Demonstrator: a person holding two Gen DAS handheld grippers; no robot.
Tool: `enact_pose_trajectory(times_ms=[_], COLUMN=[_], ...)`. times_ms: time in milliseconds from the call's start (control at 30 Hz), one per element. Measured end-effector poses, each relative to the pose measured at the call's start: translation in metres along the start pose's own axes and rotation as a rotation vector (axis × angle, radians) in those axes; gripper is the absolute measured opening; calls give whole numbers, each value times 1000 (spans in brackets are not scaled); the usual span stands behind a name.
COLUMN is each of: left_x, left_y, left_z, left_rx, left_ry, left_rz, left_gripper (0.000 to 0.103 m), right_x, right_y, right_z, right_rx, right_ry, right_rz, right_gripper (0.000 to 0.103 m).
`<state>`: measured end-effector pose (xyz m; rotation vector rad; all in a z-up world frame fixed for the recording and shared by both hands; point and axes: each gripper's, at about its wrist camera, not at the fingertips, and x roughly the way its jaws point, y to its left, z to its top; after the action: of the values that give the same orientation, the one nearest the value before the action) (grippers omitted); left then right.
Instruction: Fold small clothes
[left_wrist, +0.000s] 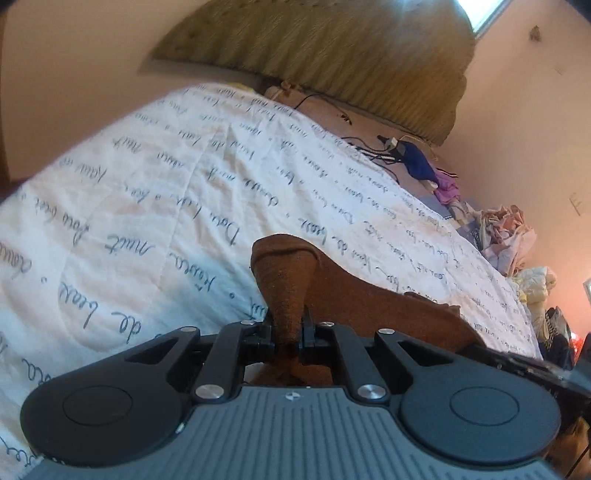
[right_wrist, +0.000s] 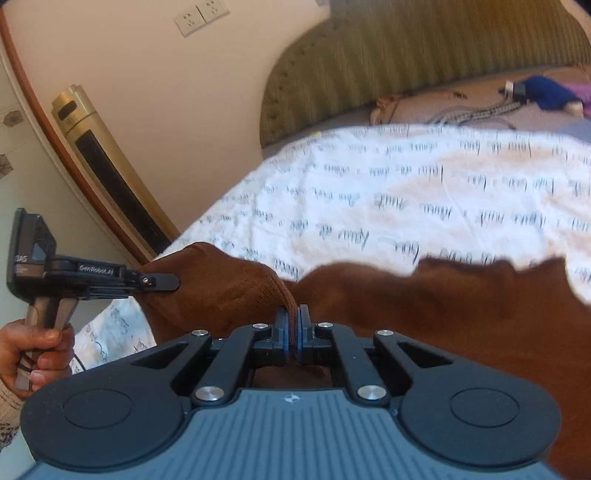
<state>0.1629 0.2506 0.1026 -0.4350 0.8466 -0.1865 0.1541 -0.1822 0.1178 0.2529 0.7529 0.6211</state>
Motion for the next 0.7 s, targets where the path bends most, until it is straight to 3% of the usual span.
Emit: enact_pose_trajectory(times_ms=[67,167,200,233,300,367,500,533,567,633,667,700], left_x=[-10,-7,5,17,30,32,35,36,37,44,49,57], left_y=[-17,-48,-58,-61,-57,-46,-15,-10,-7,-2,-1,-1], left_z=[-2,-15,-22,-29,-42,-48,-42,-39,-34,-22,-18,-15], left_rx=[26,86,96,96,55,10,-87,-90,-91,-83,-74,-64], left_ry=[-10,9,32,63,61,52,57,62,63,80,92,112], left_rz=[-17,-50,-54,-63,-78,-100,-47,-33,-11,39,56,70], left_gripper=[10,15,33,62,86,87,87,87,87,91,93,94], right_x=[14,-12,-13,-19,-31,-29,-23,-23,-27,-35,-41,-47], right_y=[3,-17,-26,-37,-66,-93,-132,-134,-136,-139,-141,-142], right_z=[25,30,27,22,1,-21,-56,-60,-63,-69,-71,-72], right_rx=[-4,8,11,22,55,94,239,246,252,274,291,301], right_ry=[-15,8,21,49,101,164,189,176,160,119,93,67], right_rz=[-19,-58,-95,-113,-175,-223,-180,-175,-181,-172,-158,-136], right_gripper=[3,3,3,3,3,5,7,11,23,48,68,76])
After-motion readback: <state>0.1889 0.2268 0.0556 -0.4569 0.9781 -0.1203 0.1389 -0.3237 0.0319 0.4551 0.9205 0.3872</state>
